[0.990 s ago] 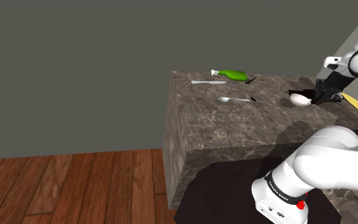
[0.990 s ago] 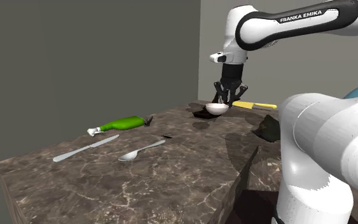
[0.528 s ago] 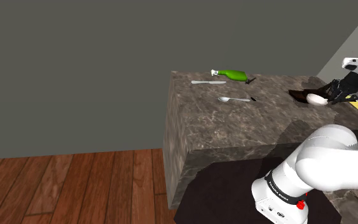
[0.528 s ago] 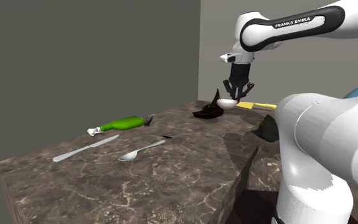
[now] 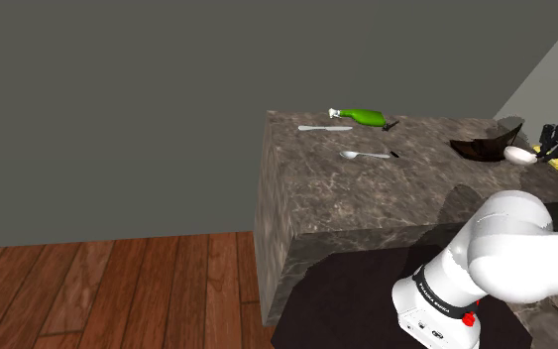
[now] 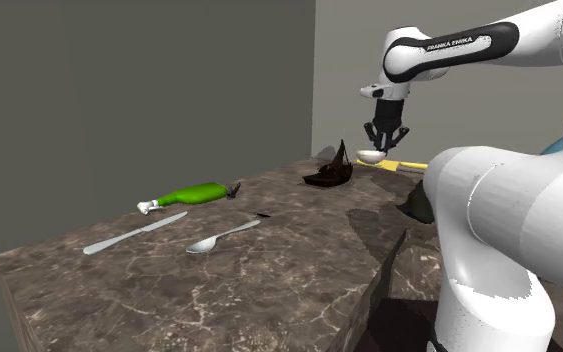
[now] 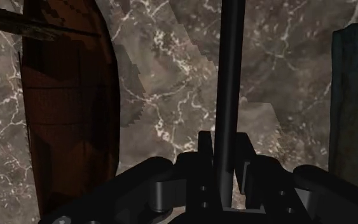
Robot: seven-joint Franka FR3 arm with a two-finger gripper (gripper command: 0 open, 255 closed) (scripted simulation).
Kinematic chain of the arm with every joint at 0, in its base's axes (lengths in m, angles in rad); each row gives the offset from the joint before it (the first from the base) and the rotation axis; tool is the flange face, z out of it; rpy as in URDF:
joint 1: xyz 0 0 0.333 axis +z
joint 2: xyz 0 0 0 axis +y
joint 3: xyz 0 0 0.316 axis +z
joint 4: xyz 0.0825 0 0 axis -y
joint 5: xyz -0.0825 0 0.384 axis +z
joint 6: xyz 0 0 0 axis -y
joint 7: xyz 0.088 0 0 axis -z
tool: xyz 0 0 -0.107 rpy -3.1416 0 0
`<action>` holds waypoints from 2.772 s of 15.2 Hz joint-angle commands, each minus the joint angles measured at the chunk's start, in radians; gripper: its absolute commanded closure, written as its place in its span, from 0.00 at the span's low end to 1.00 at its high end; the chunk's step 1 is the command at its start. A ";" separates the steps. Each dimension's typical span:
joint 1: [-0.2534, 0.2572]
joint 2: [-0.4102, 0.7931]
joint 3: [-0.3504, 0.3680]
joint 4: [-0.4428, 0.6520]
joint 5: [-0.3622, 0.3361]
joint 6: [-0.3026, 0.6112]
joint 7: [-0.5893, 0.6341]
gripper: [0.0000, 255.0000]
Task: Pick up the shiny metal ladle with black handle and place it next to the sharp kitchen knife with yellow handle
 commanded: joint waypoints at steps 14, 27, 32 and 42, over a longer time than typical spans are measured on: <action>0.156 -0.046 -0.205 0.184 -0.080 0.050 -0.099 1.00; 0.167 -0.090 -0.290 0.132 -0.155 0.134 -0.068 1.00; 0.168 -0.090 -0.290 0.132 -0.155 0.134 -0.068 1.00; 0.131 -0.049 -0.202 0.149 -0.088 0.065 -0.091 0.00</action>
